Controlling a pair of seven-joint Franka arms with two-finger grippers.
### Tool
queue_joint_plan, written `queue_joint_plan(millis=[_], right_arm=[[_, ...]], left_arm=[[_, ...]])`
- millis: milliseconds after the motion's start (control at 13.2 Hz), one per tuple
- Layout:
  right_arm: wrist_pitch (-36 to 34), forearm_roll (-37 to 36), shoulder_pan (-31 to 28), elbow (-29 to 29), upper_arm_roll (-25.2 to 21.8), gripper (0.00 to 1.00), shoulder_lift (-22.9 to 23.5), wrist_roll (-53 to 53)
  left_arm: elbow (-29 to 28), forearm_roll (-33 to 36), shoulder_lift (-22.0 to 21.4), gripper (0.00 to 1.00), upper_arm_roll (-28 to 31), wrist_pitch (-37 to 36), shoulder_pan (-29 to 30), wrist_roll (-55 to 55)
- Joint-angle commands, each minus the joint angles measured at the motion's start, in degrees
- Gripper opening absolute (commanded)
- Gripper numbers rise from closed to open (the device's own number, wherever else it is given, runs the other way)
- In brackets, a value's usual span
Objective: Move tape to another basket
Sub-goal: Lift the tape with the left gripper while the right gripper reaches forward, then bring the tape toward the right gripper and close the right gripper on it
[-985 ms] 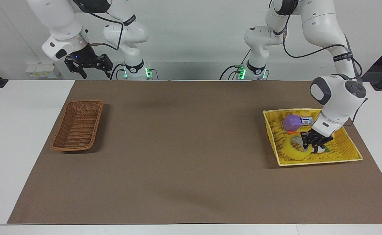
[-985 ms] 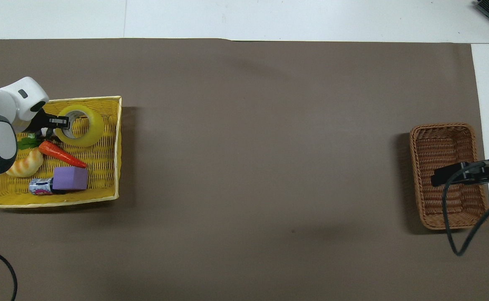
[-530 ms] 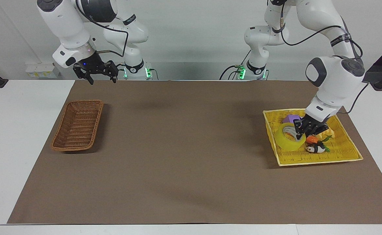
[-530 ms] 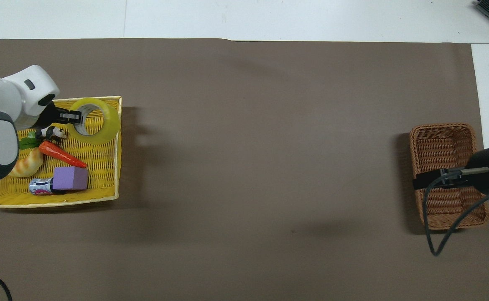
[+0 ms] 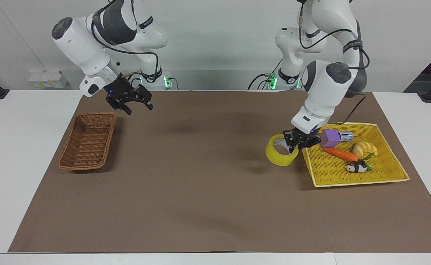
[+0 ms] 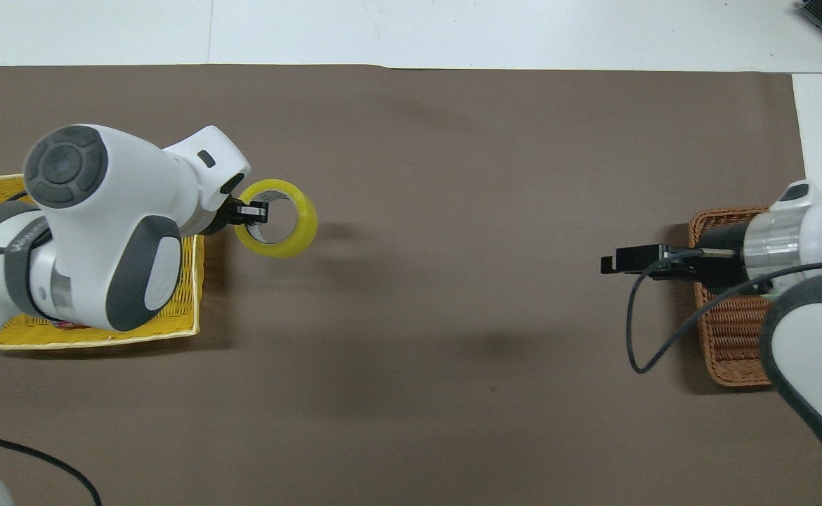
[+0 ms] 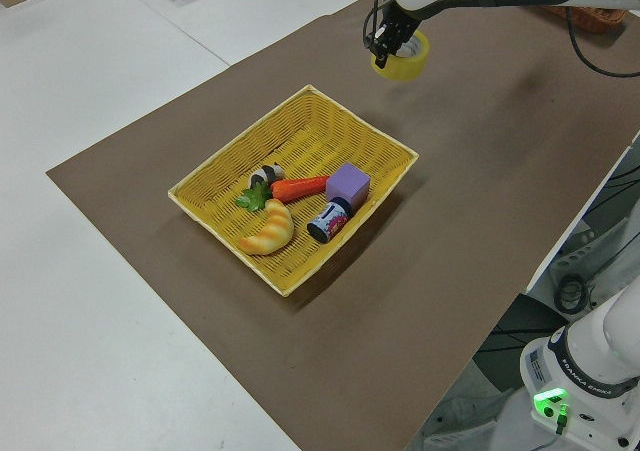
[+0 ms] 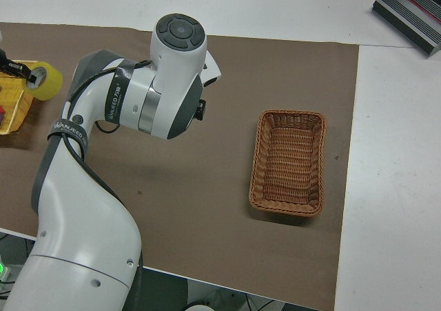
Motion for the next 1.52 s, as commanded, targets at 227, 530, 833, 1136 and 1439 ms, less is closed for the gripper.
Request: queue_joint_plan(millis=[227, 530, 833, 1136, 1439], right_arm=[[8.8, 20.6, 3.7, -0.5, 0.4, 1.0, 6.6, -12.0], [16.3, 28.6, 8.5, -3.2, 0.4, 1.0, 7.4, -17.0], [29.4, 35.6, 19.4, -4.5, 0.4, 1.0, 11.4, -17.1], [33.4, 39.3, 23.8, -3.8, 0.5, 1.0, 14.9, -17.2], [34.4, 40.8, 24.6, -2.5, 0.5, 0.28, 16.1, -16.6]], left_arm=[[-1.1, -6.0, 0.5, 0.0, 1.1, 6.3, -8.3, -6.1], [-1.1, -6.7, 0.6, 0.0, 1.0, 6.9, -10.9, -8.6], [-0.9, -8.2, 0.7, 0.0, 1.0, 6.8, -12.3, -9.3], [-0.7, -8.3, 0.7, 0.0, 0.8, 6.8, -12.8, -9.1], [-0.6, -8.4, 0.7, 0.0, 0.8, 6.8, -13.5, -9.1]])
